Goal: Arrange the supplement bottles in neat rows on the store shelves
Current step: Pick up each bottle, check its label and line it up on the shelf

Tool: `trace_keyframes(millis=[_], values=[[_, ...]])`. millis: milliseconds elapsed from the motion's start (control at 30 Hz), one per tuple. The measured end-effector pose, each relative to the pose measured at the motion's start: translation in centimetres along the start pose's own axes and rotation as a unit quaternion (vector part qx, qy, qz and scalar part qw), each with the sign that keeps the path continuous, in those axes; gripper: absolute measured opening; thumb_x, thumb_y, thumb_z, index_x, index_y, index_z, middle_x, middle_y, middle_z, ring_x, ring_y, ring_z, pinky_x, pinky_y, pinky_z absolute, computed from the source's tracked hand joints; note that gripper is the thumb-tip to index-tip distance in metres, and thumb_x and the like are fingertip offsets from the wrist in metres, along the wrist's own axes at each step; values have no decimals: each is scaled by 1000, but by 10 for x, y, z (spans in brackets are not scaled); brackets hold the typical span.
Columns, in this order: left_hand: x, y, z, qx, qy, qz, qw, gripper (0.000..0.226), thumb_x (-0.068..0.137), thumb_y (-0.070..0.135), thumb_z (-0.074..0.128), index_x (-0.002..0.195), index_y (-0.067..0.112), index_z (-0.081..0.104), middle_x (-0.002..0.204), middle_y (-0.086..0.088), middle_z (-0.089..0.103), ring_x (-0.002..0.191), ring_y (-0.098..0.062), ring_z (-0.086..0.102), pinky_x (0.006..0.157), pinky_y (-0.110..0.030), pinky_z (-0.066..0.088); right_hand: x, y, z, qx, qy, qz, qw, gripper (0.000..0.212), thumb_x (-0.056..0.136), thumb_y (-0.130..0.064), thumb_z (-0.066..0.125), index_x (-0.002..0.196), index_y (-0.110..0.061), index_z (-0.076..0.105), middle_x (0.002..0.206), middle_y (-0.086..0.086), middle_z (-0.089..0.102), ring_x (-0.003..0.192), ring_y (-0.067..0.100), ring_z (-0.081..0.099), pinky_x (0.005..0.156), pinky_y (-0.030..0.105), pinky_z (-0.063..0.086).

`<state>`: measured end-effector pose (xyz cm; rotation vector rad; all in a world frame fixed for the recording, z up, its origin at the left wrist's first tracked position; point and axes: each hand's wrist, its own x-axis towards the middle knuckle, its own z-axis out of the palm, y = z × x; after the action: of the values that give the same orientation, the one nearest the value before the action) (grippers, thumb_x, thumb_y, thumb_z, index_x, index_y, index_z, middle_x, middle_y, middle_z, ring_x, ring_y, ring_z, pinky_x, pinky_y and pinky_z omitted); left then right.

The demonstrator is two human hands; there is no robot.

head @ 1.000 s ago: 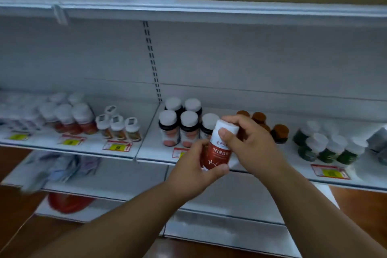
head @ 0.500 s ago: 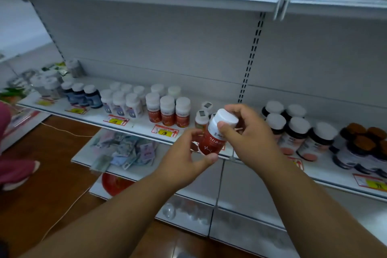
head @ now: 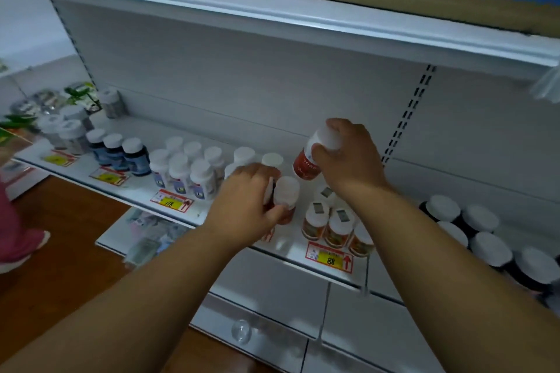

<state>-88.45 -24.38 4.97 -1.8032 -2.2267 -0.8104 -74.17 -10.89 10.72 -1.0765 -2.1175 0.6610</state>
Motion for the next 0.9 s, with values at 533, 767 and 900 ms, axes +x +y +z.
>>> trace_keyframes(millis=[533, 767, 900], values=[[68, -82, 44, 108, -238, 130, 956, 112, 73, 88, 21, 152, 15, -9, 161, -7, -13, 147, -22, -14, 118, -44, -7, 32, 11, 83, -129, -188, 70, 971, 29, 91, -28, 59, 118, -16, 58, 116, 5, 61, 96, 13, 51, 73, 21, 32], [69, -86, 48, 94, -233, 146, 957, 120, 63, 92, 10, 152, 15, -12, 161, -8, -13, 147, -24, -14, 118, -46, -5, 22, 5, 79, -166, -140, 94, 972, 37, 95, -36, 53, 128, -17, 53, 121, 7, 57, 104, 18, 54, 78, 22, 34], [69, -88, 47, 88, -231, 145, 958, 118, 64, 91, 14, 152, 16, -11, 161, -7, -12, 147, -22, -12, 118, -44, -5, 2, 3, 61, -202, -95, 34, 974, 34, 89, -47, 57, 114, -25, 54, 107, -1, 53, 91, 13, 53, 69, 24, 35]])
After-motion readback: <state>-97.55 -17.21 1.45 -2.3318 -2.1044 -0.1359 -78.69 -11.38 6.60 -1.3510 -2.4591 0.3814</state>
